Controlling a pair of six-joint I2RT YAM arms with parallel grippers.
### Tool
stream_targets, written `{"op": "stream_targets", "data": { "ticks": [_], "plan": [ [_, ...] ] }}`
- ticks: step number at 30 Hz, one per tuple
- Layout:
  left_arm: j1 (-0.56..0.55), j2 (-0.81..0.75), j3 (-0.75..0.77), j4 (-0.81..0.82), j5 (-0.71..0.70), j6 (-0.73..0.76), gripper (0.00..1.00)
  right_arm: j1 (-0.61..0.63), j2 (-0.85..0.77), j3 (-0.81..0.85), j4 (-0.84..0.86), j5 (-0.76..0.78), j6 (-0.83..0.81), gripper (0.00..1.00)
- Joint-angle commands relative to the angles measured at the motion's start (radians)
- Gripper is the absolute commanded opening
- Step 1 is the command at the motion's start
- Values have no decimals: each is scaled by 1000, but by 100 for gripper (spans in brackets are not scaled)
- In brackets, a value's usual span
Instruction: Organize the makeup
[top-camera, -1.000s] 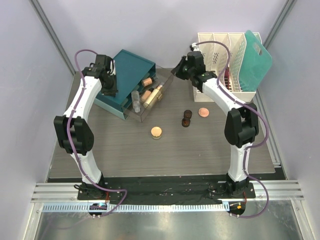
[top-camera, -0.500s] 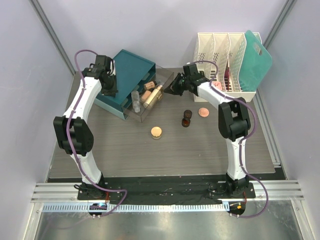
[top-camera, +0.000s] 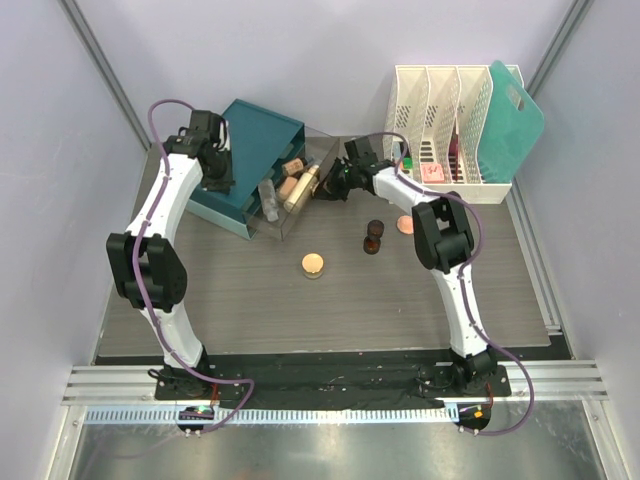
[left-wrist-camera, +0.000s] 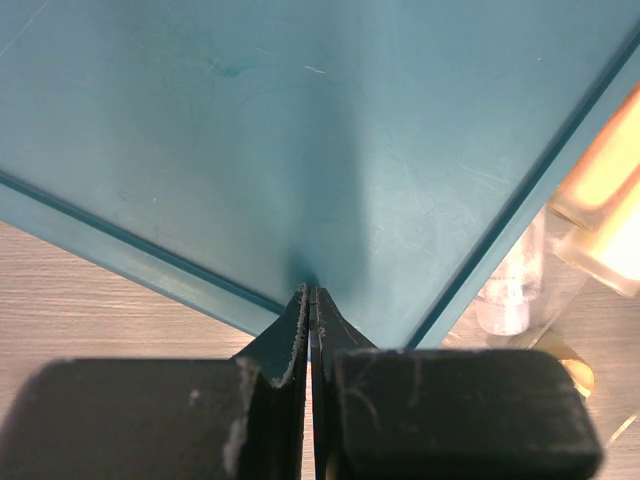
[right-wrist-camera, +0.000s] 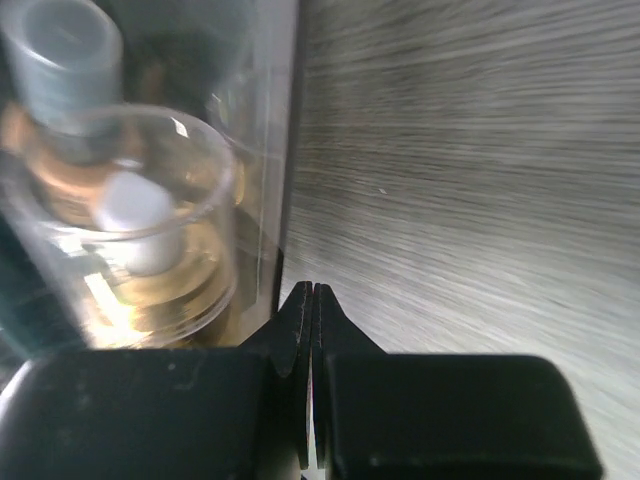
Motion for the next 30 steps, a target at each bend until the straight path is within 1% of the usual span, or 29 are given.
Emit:
{"op": "stream_targets", "data": {
  "ticks": [1, 3, 9, 12, 13, 16, 19, 22, 23, 25, 30],
  "plan": [
    [0, 7, -20, -72, 0, 9, 0, 56, 3, 158, 101, -86, 36, 1],
    [0, 8, -20, -72, 0, 11, 0, 59, -3, 163, 92, -76, 41, 1],
    [0, 13, -12, -75, 5, 9, 0, 56, -55, 100, 66, -43, 18, 1],
    [0, 16, -8, -77, 5, 14, 0, 57, -41, 120, 47, -48, 9, 1],
    [0, 16, -8, -75, 3, 14, 0, 57, -35, 148, 38, -54, 9, 1],
    [0, 20, -5, -77, 11, 12, 0, 59, -24, 201, -6, -59, -13, 1],
    [-1, 22, -3, -80, 11, 14, 0, 57, -38, 213, -60, -40, -39, 1],
    [0, 20, -3, -80, 8, 12, 0, 54, -55, 216, -157, -8, -82, 1],
    [0, 19, -4, -78, 8, 14, 0, 53, -59, 215, -208, 0, -95, 1],
    [0, 17, -9, -77, 6, 12, 0, 50, -73, 195, -247, 20, -129, 1],
    [0, 16, -18, -75, 5, 11, 0, 45, -142, 133, -260, 26, -174, 1]
  ]
}}
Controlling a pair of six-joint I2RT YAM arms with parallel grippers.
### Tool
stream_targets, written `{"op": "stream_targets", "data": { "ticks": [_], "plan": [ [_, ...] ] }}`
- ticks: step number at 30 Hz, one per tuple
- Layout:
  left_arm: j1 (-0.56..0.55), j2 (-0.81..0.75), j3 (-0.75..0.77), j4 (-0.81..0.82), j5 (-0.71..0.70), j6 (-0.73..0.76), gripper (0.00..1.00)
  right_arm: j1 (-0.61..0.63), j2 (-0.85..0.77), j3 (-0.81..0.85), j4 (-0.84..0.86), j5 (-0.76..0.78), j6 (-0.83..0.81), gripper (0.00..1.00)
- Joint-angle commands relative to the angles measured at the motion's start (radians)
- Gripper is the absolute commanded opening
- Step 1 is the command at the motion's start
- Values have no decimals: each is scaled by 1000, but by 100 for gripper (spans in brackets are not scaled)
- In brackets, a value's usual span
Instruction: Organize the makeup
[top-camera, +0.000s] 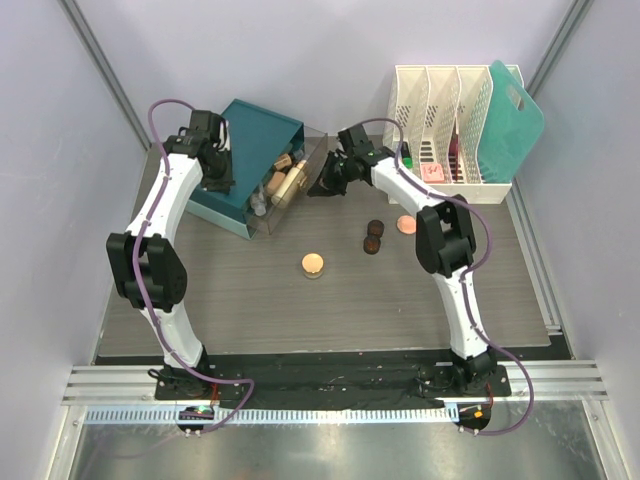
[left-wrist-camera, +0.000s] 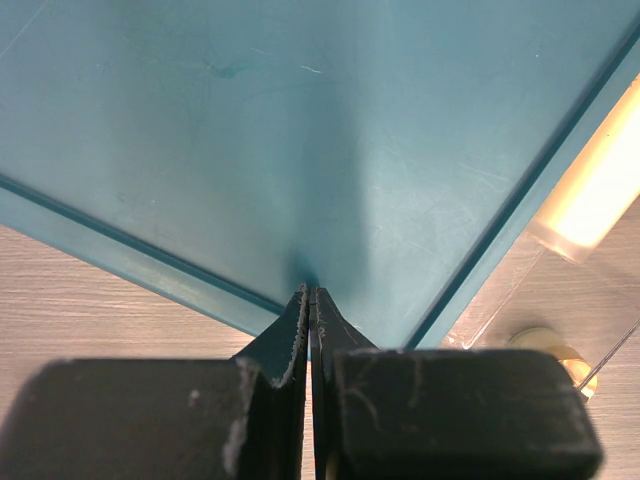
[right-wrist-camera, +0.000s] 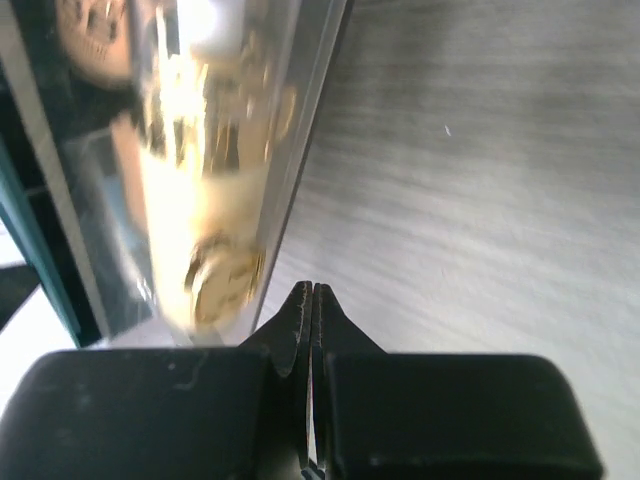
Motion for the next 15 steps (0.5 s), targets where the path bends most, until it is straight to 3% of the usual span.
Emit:
{"op": "stream_targets", "data": {
  "ticks": [1, 15],
  "plan": [
    [0, 14, -17, -73, 6, 8, 0, -5, -140, -24, -44, 7, -71, 1],
    [0, 13, -37, -67, 20, -1, 0, 3, -46, 96, -33, -29, -79, 1]
  ]
}}
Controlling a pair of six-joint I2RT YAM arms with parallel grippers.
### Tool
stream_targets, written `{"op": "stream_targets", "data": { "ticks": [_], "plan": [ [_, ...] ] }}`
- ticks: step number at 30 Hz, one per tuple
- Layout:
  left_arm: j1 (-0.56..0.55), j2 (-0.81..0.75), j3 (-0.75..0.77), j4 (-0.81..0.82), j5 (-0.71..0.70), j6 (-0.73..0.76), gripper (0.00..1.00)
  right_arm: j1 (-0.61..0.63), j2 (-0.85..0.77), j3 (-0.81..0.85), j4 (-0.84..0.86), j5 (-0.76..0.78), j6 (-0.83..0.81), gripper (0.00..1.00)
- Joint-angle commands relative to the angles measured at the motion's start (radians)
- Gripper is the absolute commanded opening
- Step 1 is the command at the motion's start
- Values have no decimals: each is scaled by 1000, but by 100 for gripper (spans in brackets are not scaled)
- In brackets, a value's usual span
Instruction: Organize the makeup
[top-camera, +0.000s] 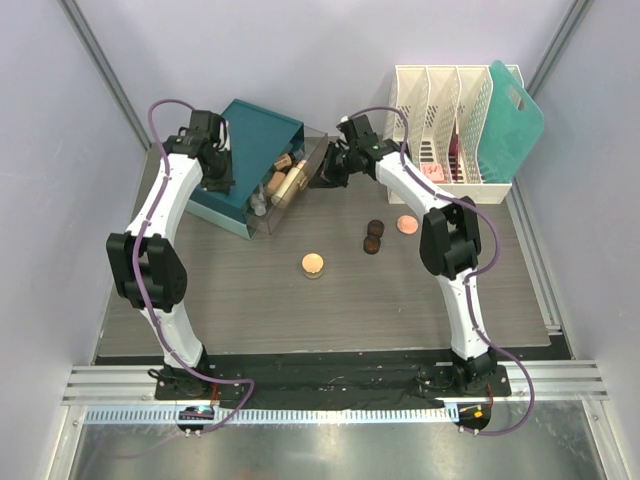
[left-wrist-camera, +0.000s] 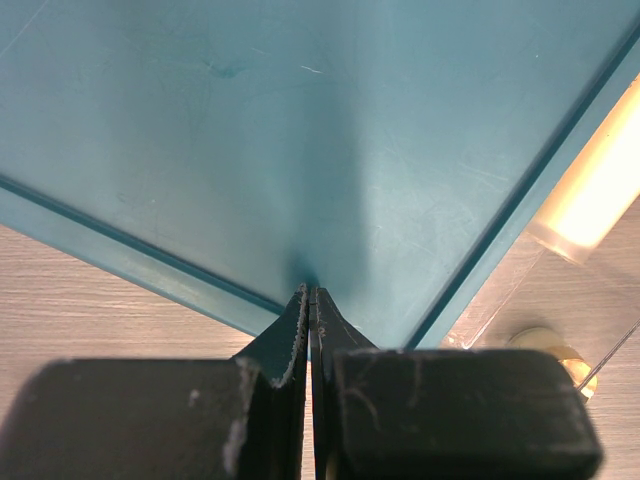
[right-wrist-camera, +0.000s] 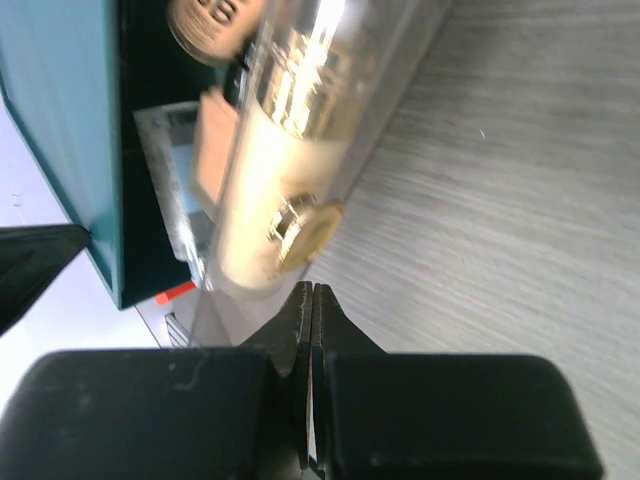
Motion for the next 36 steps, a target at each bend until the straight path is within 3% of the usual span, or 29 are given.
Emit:
{"op": "stream_targets", "data": {
  "ticks": [1, 11, 18, 27, 36],
  "plan": [
    [0, 11, -36, -68, 18, -1, 0, 12, 54, 105, 12, -27, -6, 1],
    [0, 6, -39, -71, 5, 4, 0, 35, 172, 268, 38, -42, 54, 1],
    [0, 6, -37, -77, -6, 10, 0, 49, 191, 270, 145, -50, 115, 1],
    [0, 8, -34, -80, -5, 8, 0, 83, 243, 257, 421, -53, 258, 1],
    [0, 9, -21, -85, -9, 10, 0, 84, 189, 149, 450, -6, 244, 1]
  ]
}}
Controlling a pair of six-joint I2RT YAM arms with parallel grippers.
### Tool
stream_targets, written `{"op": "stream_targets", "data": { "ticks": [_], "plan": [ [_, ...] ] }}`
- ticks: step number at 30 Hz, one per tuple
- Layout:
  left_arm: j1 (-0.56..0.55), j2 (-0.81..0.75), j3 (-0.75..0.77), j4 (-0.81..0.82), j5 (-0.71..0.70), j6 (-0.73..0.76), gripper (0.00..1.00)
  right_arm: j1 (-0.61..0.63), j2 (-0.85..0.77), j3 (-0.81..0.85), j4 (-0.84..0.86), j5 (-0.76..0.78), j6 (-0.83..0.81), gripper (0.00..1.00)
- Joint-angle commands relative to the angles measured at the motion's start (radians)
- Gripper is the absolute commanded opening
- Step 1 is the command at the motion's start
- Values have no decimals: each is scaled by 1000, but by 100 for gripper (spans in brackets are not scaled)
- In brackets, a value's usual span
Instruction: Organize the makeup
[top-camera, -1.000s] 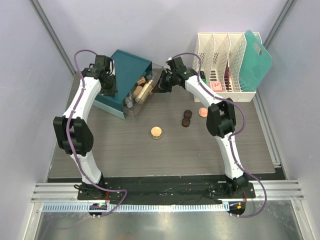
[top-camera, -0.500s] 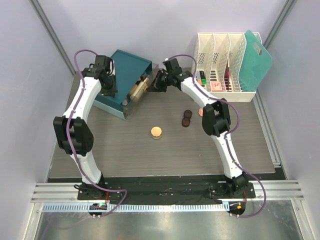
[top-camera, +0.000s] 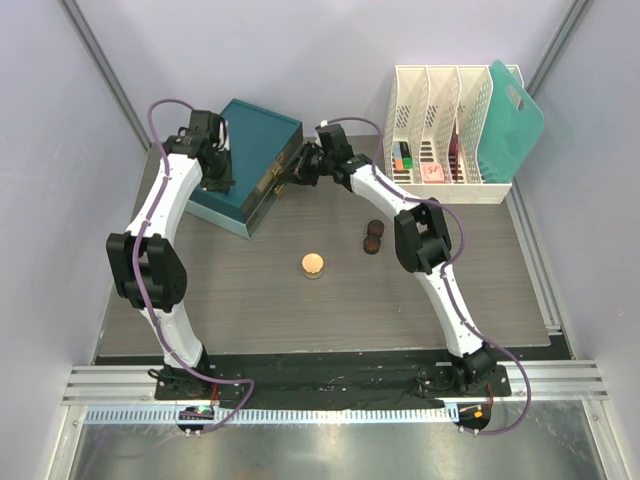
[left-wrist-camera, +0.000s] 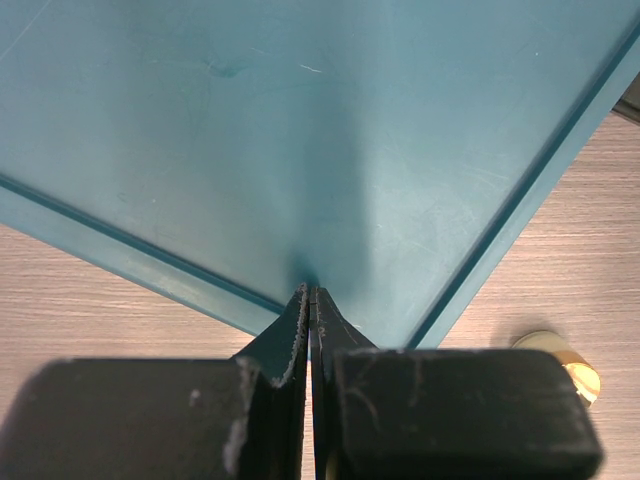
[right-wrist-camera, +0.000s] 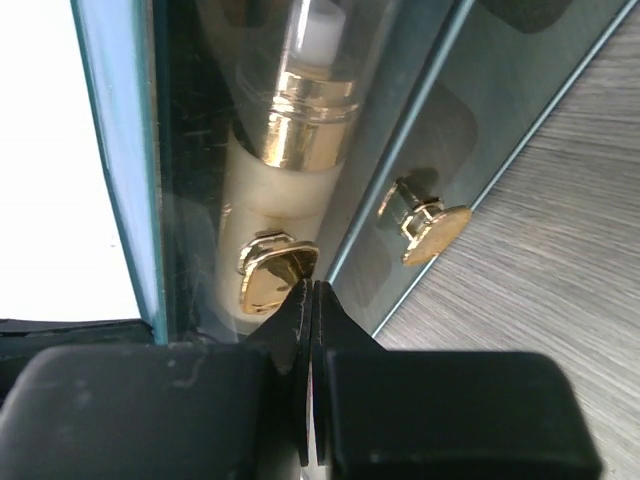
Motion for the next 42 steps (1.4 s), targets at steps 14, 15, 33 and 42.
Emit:
{"op": "stream_targets", "data": {
  "ticks": [14, 15, 33, 42],
  "plan": [
    [0, 7, -16, -89, 7, 11, 0, 1, -105, -184, 173, 35, 60, 56],
    [0, 7, -18, -89, 7, 13, 0, 1, -97, -179, 163, 42, 62, 58],
    [0, 2, -23, -84, 7, 11, 0, 12, 21, -43, -17, 171, 28, 52],
    [0, -6, -39, -83, -4, 11, 0, 27, 79, 32, -15, 162, 37, 53]
  ]
}}
